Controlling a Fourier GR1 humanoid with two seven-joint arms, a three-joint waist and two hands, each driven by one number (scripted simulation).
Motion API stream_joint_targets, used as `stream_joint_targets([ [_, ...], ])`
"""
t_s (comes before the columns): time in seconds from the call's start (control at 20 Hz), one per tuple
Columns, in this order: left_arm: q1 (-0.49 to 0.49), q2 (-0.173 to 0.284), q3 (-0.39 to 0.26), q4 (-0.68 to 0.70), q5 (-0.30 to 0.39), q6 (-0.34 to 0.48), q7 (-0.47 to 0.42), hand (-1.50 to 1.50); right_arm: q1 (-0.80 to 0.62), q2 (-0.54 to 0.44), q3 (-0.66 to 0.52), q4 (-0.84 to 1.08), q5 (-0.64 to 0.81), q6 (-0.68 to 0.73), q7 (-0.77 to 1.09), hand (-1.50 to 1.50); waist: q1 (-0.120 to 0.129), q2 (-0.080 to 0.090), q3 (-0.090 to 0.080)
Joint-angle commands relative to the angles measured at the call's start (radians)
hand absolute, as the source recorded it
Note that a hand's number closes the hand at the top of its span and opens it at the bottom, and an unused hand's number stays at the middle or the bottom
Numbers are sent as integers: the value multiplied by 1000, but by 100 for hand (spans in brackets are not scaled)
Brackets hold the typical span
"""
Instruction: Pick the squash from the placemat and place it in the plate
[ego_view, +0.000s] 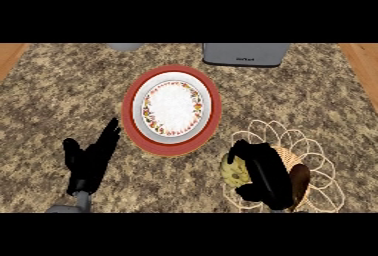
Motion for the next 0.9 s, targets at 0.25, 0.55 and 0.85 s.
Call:
stream_joint_targets([
  [0.25,9,-10,-16,27,-2,-5,18,0,-53,82,206,-77,24,-224,419,150,15,10,27],
  [0.55,-16,-14,-15,15,-4,3,27,0,-109,84,308,-85,53,-427,703,150,18,15,29],
  [0.85,-5,-18,-29,20,-10,0,40,0,-247,84,341,-1,181,-587,954,150,22,19,27],
])
